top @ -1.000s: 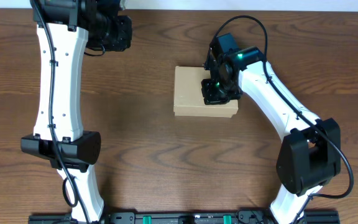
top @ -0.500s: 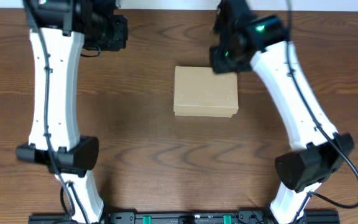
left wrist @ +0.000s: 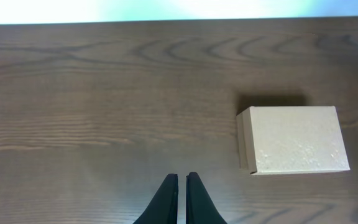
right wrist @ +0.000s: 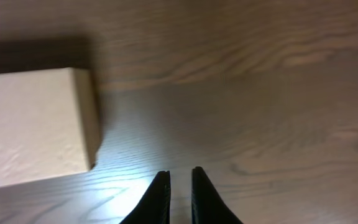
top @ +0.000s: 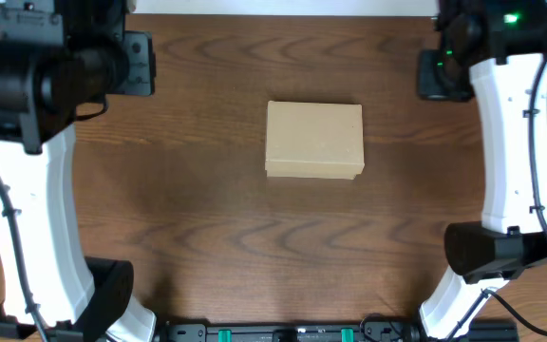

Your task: Pack container

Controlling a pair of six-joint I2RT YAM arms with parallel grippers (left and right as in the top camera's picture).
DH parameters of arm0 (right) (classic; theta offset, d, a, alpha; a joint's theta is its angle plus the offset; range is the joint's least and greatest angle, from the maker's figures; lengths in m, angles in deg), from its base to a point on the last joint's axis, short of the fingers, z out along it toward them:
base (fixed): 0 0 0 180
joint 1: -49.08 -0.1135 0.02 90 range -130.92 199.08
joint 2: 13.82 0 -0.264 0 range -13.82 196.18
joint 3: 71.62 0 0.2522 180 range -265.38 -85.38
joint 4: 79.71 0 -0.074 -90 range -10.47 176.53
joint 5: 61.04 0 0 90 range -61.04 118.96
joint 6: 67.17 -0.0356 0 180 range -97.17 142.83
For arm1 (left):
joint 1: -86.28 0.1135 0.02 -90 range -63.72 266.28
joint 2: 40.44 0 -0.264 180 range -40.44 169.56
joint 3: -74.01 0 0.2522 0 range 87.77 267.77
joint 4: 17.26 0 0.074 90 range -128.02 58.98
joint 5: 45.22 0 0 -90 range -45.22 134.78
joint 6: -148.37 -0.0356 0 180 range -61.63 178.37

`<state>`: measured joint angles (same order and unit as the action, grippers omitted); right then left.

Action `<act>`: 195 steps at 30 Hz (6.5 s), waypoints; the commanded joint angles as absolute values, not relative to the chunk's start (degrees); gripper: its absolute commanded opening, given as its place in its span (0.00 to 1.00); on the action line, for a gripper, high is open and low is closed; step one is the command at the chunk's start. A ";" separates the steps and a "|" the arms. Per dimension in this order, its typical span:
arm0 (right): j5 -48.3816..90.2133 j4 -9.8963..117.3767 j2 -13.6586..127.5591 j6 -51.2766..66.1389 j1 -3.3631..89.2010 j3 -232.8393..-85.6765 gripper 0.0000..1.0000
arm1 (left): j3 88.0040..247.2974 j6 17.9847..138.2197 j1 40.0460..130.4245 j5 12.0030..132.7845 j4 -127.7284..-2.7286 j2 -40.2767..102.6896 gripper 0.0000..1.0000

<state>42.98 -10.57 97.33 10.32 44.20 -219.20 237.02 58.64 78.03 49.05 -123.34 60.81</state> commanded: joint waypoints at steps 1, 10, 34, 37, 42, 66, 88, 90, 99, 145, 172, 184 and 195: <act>44.38 -10.79 94.84 11.13 45.99 -220.05 0.10 | 237.92 59.71 78.38 47.48 -127.82 58.28 0.06; 42.17 -10.79 82.73 12.22 46.80 -216.82 0.21 | 232.87 60.15 78.36 47.17 -127.82 51.17 0.06; 35.13 -7.30 41.11 8.07 46.78 -166.15 0.48 | 180.92 66.18 78.36 47.11 -127.82 8.70 0.08; 35.22 -6.49 39.28 8.09 46.78 -165.50 0.96 | 178.54 66.29 78.38 46.56 -127.79 6.91 0.27; 36.47 -5.26 39.04 8.11 46.78 -165.52 0.99 | 178.01 66.14 78.38 44.77 -127.51 6.89 0.84; 36.42 -5.00 39.04 8.11 46.78 -165.50 0.99 | 178.01 66.14 78.38 43.28 -127.79 6.89 0.95; 39.88 37.42 26.36 12.50 46.82 -159.68 0.99 | 178.01 66.14 78.36 43.28 -127.82 6.89 0.95; 39.81 46.36 24.29 13.11 46.82 -154.18 0.99 | 178.01 66.11 78.38 43.28 -127.79 6.89 0.95; 29.56 82.97 13.23 20.94 46.80 -117.94 0.99 | 178.01 66.11 78.36 43.28 -127.82 6.89 0.95; 28.69 94.32 -10.03 25.99 46.78 -85.70 0.99 | 178.01 66.14 78.36 43.28 -127.82 6.89 0.95; 29.08 82.32 -13.51 30.62 46.91 -85.70 0.99 | 178.01 66.14 78.38 43.28 -127.79 6.89 0.95; 29.08 82.32 -13.48 30.62 46.91 -85.70 0.99 | 178.01 66.11 78.36 43.28 -127.79 6.89 0.95; 29.08 82.32 -13.51 30.62 46.91 -85.70 0.99 | 178.01 66.14 78.38 43.28 -127.79 6.89 0.95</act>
